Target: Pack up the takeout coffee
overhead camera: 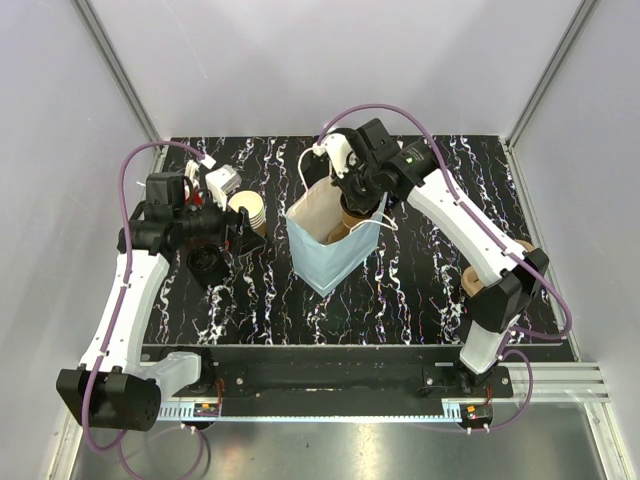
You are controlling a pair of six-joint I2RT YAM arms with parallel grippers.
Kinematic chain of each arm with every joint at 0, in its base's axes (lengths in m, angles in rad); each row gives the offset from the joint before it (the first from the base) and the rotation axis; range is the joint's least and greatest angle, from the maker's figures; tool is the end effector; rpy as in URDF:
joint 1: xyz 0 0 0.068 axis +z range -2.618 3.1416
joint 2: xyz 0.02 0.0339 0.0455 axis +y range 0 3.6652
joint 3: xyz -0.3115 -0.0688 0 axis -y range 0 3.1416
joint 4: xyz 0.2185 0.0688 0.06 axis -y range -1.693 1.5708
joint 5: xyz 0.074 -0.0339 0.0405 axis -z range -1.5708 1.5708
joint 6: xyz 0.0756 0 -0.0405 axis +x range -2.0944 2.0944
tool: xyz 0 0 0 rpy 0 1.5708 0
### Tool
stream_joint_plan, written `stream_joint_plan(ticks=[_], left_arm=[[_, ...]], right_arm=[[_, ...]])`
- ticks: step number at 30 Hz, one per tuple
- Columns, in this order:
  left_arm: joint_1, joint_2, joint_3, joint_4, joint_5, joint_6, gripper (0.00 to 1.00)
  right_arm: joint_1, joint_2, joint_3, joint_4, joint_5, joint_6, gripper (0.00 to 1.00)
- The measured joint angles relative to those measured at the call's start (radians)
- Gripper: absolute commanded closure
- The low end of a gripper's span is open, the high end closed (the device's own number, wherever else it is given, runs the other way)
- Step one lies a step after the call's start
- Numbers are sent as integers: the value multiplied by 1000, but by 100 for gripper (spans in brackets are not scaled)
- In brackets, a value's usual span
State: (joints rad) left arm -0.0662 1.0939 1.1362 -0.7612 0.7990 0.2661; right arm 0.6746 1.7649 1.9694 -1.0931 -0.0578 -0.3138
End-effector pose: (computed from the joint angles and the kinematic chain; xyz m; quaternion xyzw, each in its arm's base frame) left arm 0.1841 -0.0665 0.3760 0.2972 0.8008 -0.3145 0.4141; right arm 0.2910 0.2383 0.4063 -0.4553 0.8247 0.0868 0.3241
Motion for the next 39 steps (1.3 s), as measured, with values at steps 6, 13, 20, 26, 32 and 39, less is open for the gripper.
stream_joint_plan(ticks=[6,13,20,26,32,39], left_arm=[[0,0,0,0,0,0,1],[0,0,0,0,0,0,1],[0,0,0,0,0,0,1],[0,0,0,0,0,0,1],[0,-3,0,1,0,0,1],[0,-13,0,1,-1,0,1]], right_arm=[[-2,7,-47,20,-19,-4,100],[-13,8,-113,56,-42,-11,100],[-21,9,-143,87,-62,-23,100],[-23,9,-177,103,-77,-30,100],[-23,9,-184,114,-93,-31,100],[-23,9,-188,128,-94,-31,100]])
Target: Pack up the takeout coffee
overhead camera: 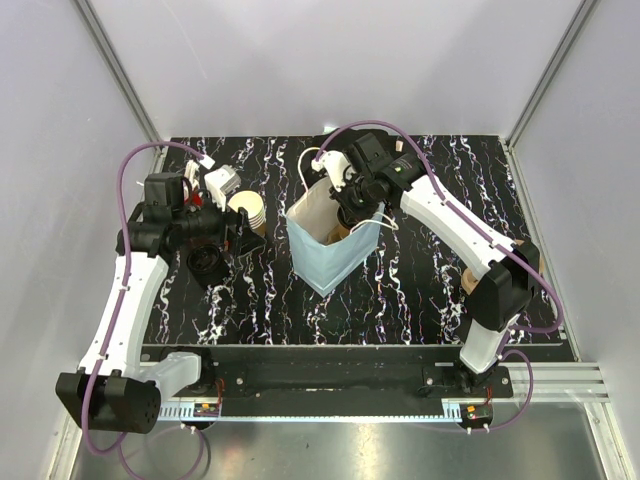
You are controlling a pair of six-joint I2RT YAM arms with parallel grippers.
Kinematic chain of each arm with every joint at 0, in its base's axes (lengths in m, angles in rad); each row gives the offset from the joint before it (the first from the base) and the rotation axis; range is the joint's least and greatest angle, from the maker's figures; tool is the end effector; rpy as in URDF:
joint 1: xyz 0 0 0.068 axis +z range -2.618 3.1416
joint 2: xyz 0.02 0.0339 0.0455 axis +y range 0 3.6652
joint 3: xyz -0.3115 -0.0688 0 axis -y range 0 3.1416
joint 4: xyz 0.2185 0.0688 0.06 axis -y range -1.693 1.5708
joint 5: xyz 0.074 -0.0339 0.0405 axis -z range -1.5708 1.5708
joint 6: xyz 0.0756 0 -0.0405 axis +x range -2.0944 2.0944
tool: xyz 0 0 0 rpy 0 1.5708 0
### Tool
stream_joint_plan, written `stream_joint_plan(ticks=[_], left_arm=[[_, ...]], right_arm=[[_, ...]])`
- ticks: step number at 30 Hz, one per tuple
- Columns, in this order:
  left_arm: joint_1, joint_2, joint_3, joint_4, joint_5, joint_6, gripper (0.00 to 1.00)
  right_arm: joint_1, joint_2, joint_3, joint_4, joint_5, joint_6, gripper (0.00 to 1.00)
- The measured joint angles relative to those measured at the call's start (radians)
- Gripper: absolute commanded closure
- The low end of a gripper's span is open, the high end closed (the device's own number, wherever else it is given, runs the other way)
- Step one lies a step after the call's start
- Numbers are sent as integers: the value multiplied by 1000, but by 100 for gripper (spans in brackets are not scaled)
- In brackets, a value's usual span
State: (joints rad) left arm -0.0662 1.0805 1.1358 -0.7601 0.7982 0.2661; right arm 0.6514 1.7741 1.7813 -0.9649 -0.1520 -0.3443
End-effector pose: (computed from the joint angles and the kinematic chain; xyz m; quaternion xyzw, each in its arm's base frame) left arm 0.1807 -0.0662 0.3782 0.2991 0.7979 -0.3124 0.4199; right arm 0.3004 0.2435 0.3585 -0.4741 0.8243 0.1176 0.2863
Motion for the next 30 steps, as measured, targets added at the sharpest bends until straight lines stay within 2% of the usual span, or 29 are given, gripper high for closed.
stream_joint_plan(ticks=[5,10,17,24,30], left_arm=[[-14,1,10,-3,1,2,1],[-53,12,85,11,7,11,1],[-133,142,238,123,-29,-34,1],[-262,282,244,186,-125,-66,1],[-312,322,244,217,-181,-89,1]], right_arm=[[0,0,-3,1,0,0,100],[0,0,-4,1,0,0,100],[0,0,-4,2,0,0,100],[0,0,-4,2,0,0,100],[0,0,-4,2,0,0,100]])
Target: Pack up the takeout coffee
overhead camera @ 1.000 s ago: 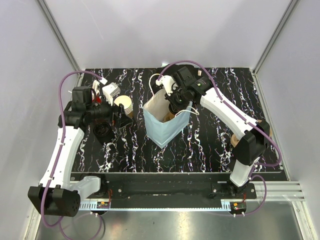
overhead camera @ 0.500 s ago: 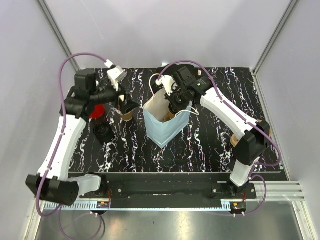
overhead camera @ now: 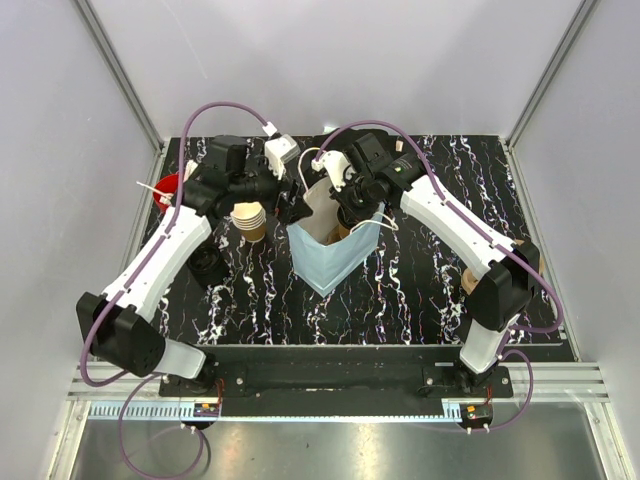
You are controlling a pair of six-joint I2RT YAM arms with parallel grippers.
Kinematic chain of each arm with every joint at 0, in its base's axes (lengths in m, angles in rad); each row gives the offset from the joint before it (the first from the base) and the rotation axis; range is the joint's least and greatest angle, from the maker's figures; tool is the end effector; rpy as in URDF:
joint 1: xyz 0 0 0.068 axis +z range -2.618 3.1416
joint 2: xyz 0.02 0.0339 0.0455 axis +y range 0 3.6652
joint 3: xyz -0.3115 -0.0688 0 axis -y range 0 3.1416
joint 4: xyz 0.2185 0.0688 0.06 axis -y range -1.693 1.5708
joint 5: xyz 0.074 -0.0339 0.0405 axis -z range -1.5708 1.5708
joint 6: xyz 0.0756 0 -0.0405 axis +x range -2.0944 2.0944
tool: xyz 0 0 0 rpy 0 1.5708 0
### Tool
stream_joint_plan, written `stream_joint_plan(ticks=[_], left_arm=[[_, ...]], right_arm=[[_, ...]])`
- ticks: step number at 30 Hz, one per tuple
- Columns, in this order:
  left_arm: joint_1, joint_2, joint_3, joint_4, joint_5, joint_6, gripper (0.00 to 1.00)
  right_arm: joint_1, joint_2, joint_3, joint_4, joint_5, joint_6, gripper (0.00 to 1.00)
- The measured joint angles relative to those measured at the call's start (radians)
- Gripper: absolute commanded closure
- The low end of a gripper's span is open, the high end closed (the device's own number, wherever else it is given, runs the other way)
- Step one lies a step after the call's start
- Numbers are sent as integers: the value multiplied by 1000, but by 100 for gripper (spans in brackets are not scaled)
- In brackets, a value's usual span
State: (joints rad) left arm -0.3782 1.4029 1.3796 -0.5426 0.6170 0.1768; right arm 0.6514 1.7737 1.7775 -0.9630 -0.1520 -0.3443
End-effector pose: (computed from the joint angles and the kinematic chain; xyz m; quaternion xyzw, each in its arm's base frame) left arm 0.2648 -0.1523 0.4028 0.3694 0.7630 -0.3109 0.4298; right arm 0.3004 0.2434 0.3577 -0.4742 0.8245 0.1175 0.2856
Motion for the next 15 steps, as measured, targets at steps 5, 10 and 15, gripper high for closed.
stream_joint_plan(ticks=[5,10,15], left_arm=[[-25,25,15,28,-53,-19,3],[-39,53,23,49,-107,-42,10],[-41,66,23,67,-155,-73,20]], right_arm=[[0,0,0,0,0,0,100],[0,0,-4,0,0,-1,100],[0,0,-11,0,0,-2,100]])
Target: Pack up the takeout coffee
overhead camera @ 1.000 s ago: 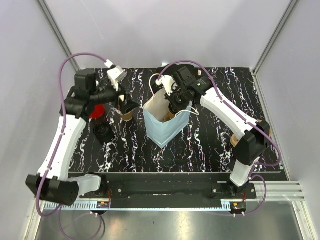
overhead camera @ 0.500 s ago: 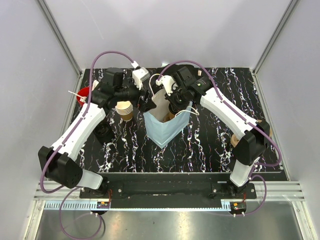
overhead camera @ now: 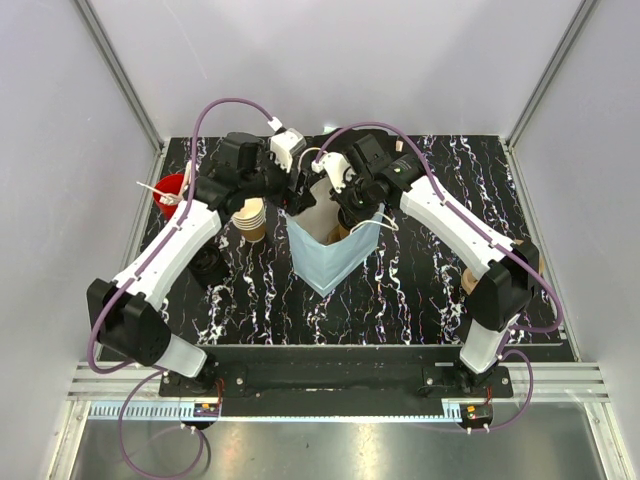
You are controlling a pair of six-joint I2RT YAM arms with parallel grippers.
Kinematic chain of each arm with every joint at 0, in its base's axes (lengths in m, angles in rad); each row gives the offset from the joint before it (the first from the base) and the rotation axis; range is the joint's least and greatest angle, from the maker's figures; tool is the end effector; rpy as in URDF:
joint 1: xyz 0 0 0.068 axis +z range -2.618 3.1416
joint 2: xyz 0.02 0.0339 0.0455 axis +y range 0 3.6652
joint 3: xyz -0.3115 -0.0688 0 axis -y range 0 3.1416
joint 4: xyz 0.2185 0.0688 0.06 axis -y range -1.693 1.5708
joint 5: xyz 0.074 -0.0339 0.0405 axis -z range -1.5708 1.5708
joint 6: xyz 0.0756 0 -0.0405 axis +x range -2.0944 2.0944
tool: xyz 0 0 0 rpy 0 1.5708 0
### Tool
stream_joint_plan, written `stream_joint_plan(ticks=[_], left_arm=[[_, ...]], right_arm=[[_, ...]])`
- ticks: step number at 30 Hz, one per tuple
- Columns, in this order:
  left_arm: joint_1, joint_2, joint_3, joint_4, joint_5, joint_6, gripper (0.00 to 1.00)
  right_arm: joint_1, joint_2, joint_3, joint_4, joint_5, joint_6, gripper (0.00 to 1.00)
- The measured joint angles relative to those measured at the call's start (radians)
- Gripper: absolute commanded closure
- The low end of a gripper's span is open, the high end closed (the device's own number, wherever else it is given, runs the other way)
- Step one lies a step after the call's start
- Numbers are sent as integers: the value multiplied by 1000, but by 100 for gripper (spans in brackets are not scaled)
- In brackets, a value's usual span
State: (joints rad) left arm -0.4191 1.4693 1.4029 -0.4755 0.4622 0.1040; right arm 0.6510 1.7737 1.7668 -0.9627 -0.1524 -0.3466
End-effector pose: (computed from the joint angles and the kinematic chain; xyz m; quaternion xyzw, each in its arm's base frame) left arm 0.2894 -0.1658 0.3957 0.3280 0.7895 -0.2721 0.4418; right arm 0.2999 0.2429 0.3545 -0.4754 0.8256 0.1166 0.2808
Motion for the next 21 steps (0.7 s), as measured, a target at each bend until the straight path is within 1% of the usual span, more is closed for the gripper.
stream_joint_plan(ticks=[2,3,4,6,12,13,15,17,21], left_arm=[[0,3,0,8,-16,-9,28],[0,5,0,12,-24,-14,35],[0,7,0,16,-30,-21,37],[0,12,0,24,-40,-30,41],[0,38,0,32,-56,-54,48],[0,40,0,34,-58,-57,52],[0,43,0,35,-63,-64,55],[0,43,0,38,-68,-72,60],[0,47,0,43,-71,-80,65]], right_arm=[[0,0,-1,0,0,-1,100],[0,0,-1,0,0,-1,100],[0,0,-2,0,0,-1,100],[0,0,-5,0,0,-2,100],[0,0,-16,0,-2,-2,100],[0,0,-16,0,-3,-2,100],[0,0,-18,0,-7,-3,100],[0,0,-20,1,-7,-5,100],[0,0,-21,3,-7,-7,100]])
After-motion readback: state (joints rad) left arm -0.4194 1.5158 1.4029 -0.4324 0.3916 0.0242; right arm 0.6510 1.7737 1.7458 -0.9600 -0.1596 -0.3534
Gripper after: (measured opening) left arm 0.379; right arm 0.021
